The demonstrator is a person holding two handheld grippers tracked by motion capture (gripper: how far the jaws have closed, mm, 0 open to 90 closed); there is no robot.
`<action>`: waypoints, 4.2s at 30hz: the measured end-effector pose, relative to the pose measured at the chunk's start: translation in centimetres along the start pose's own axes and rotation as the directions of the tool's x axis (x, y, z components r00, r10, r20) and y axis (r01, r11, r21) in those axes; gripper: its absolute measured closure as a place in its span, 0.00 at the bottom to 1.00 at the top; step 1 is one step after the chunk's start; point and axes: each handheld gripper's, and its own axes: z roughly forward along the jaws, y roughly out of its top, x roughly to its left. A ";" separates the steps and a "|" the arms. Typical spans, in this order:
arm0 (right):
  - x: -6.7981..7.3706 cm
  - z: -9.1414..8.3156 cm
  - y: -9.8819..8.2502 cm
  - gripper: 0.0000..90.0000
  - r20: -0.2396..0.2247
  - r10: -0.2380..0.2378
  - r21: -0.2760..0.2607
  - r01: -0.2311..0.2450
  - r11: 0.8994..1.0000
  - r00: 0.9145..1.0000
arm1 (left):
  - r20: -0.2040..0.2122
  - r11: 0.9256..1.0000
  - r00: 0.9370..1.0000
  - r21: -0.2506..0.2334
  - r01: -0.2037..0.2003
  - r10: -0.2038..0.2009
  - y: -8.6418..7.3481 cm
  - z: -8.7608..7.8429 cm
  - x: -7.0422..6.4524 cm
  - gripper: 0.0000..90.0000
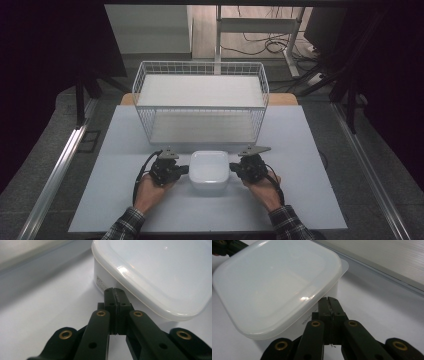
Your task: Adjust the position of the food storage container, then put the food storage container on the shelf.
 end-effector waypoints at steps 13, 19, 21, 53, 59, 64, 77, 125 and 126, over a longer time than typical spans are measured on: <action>2.5 -0.8 -1.6 0.99 -0.025 -0.047 0.032 0.048 0.998 0.999 | 0.033 0.999 0.999 -0.014 0.032 -0.032 -2.2 -1.9 -1.5 1.00; 1.9 -1.8 -1.8 0.91 -0.019 -0.061 -0.005 0.060 0.998 0.998 | -0.012 0.999 1.000 -0.039 0.012 -0.013 -2.5 -3.3 -1.7 0.83; 1.7 -2.1 -1.9 0.88 -0.017 -0.062 -0.015 0.062 0.998 0.998 | -0.017 0.999 1.000 -0.041 0.016 -0.016 -2.6 -3.5 -1.7 0.73; 0.3 -4.0 -4.2 0.02 0.002 -0.075 -0.067 0.075 0.995 0.997 | 0.012 0.996 0.999 -0.087 -0.029 0.031 -5.1 -4.6 -1.2 0.02; 0.5 -4.0 -3.4 0.03 -0.028 -0.078 -0.075 0.075 0.994 0.997 | 0.037 0.994 0.999 -0.107 -0.033 0.037 -3.6 -4.9 -1.6 0.03; 0.9 -4.1 -2.2 0.03 -0.036 -0.070 -0.094 0.066 0.993 0.997 | 0.040 0.995 0.998 -0.093 -0.036 0.040 -2.2 -4.7 -1.8 0.02; 2.7 -2.5 0.7 0.02 -0.053 -0.080 -0.083 0.075 0.994 0.995 | 0.096 0.995 0.994 -0.082 -0.050 0.057 0.5 -2.9 -2.3 0.04; 3.6 -3.5 -1.2 0.86 -0.082 0.156 -0.061 -0.161 0.985 0.984 | 0.087 0.977 0.990 -0.168 0.128 -0.114 -1.8 -3.9 -3.2 0.89; 3.6 -3.5 -1.2 0.86 -0.078 0.158 -0.070 -0.163 0.984 0.984 | 0.086 0.976 0.989 -0.173 0.130 -0.117 -1.8 -3.9 -3.3 0.89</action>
